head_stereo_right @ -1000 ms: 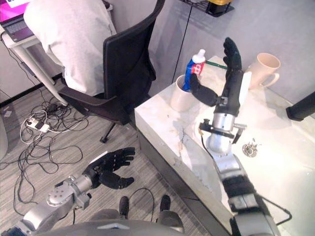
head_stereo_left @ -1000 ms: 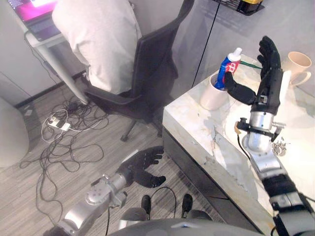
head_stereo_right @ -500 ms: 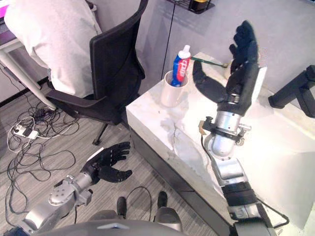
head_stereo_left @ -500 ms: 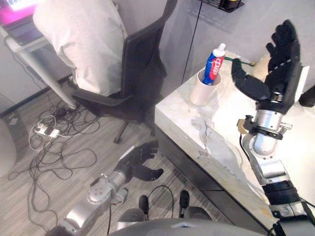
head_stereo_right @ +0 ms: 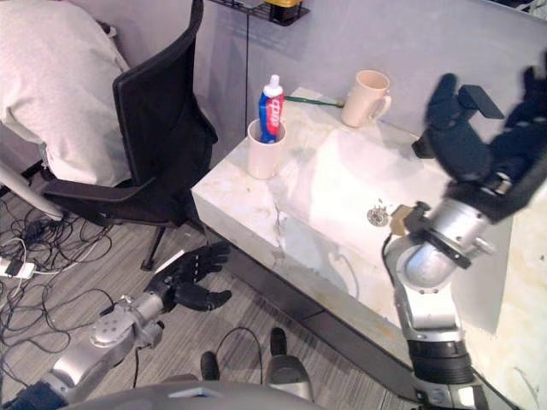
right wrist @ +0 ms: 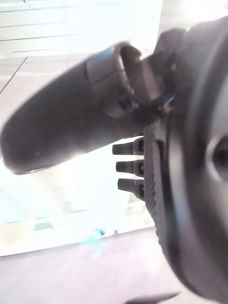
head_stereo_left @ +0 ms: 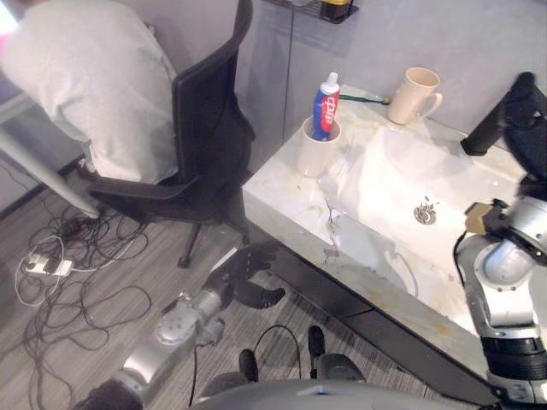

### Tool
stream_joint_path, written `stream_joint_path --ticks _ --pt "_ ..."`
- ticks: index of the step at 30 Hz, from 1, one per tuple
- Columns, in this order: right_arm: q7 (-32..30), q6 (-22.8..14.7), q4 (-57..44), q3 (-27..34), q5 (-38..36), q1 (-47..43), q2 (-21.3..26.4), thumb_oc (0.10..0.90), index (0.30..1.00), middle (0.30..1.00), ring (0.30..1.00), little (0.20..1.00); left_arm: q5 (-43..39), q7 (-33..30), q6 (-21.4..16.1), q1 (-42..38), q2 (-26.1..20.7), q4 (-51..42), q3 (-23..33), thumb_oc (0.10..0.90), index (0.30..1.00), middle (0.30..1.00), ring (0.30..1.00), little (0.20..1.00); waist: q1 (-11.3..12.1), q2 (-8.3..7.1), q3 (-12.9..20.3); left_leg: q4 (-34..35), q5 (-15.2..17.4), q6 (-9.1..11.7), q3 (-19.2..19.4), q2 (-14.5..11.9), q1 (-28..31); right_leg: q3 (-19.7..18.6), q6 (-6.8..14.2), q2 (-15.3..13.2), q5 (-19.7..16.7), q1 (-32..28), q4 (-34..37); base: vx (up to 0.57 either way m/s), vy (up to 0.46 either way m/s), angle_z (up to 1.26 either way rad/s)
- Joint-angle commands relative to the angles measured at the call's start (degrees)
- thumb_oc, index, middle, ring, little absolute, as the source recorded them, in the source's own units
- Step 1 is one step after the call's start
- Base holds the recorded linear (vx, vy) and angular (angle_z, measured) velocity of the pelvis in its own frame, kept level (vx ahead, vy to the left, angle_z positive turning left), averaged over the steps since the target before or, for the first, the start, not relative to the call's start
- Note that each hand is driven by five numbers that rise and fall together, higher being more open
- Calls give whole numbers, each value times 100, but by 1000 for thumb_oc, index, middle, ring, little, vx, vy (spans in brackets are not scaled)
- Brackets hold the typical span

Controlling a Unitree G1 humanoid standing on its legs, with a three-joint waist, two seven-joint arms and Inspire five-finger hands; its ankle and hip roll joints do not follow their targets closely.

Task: Organize the bathroom.

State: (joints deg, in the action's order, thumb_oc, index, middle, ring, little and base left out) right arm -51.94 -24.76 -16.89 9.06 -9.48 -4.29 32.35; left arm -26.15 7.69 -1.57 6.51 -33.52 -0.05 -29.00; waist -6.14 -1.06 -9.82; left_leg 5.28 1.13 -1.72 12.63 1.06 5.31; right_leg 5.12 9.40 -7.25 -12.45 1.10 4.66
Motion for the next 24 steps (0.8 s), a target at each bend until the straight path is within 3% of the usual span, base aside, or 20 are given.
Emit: stream_joint_path --ticks 1,4,6,8,13,16,18,19,20,21,24 --pt "-945 -195 -53 879 138 -447 710 800 900 900 900 900 3 692 -646 -606 -15 103 -171 800 900 900 900 900 -157 209 292 -28 419 111 115 36 206 354 381 112 1123 -104 -484 -59 105 -22" --pt "-1581 77 55 1272 140 -281 771 800 900 900 900 900 -53 1040 -511 -634 -112 264 -220 800 900 900 900 900 -310 218 288 -28 431 94 220 36 212 282 450 102 1054 35 -555 -54 84 -24" --pt "-2325 408 246 1698 281 -147 843 800 900 900 900 900 45 1349 -543 -752 -227 587 -328 800 900 900 900 900 -494 244 273 -28 406 86 394 -6 190 239 499 156 1009 185 -720 -108 48 -43" --pt "-2921 764 550 2036 326 -27 952 800 900 900 900 900 -69 1684 -541 -866 -289 934 -313 800 900 900 900 900 -558 316 270 -28 423 8 620 -76 155 354 477 284 1327 259 -1237 -158 22 -55" --pt "-3170 1199 1359 2431 -5 165 1099 800 900 900 900 900 -194 2053 -669 -1061 -162 1805 -312 800 900 900 900 900 -589 381 306 -28 331 24 921 -196 57 557 343 421 1881 305 -1896 -116 -3 -65" --pt "-3197 1592 2012 2666 -201 405 1072 800 900 900 900 900 -241 2201 -599 -1088 100 2402 -158 800 900 900 900 900 -579 340 365 -44 227 112 1172 -259 -37 803 181 505 2134 45 -1643 -93 -72 -60" --pt "-3149 1340 2223 2689 -589 453 1009 800 900 900 900 900 -239 2259 -662 -1074 223 2670 -118 800 900 900 900 900 -582 300 387 -51 217 158 1255 -250 -70 806 158 537 2070 -79 -1343 -80 -140 -63" --pt "-3042 1014 3064 2864 -832 711 739 800 900 900 900 900 -43 2553 -744 -1073 522 3327 71 800 900 900 900 900 -607 231 412 -71 125 268 1245 -243 -168 692 97 631 1840 -298 -783 -83 -174 -66" --pt "-2989 981 3193 2875 -897 759 716 800 900 900 900 900 -23 2596 -746 -1085 557 3396 90 800 900 900 900 900 -615 227 406 -73 108 279 1224 -246 -178 660 85 654 1810 -319 -726 -145 -215 -66" --pt "-2739 722 3715 2897 -1207 935 551 800 900 900 900 900 115 2729 -664 -1106 674 3456 162 800 900 900 900 900 -656 218 379 -82 71 321 1177 -266 -206 570 47 713 1725 -381 -549 -100 -88 -39" --pt "-2384 639 4678 2748 -1159 1099 297 800 900 900 900 900 315 2723 -568 -1159 777 3439 130 800 900 900 900 900 -682 235 340 -94 -4 394 1133 -292 -244 558 -1 757 1590 -440 -343 -149 -95 -39"
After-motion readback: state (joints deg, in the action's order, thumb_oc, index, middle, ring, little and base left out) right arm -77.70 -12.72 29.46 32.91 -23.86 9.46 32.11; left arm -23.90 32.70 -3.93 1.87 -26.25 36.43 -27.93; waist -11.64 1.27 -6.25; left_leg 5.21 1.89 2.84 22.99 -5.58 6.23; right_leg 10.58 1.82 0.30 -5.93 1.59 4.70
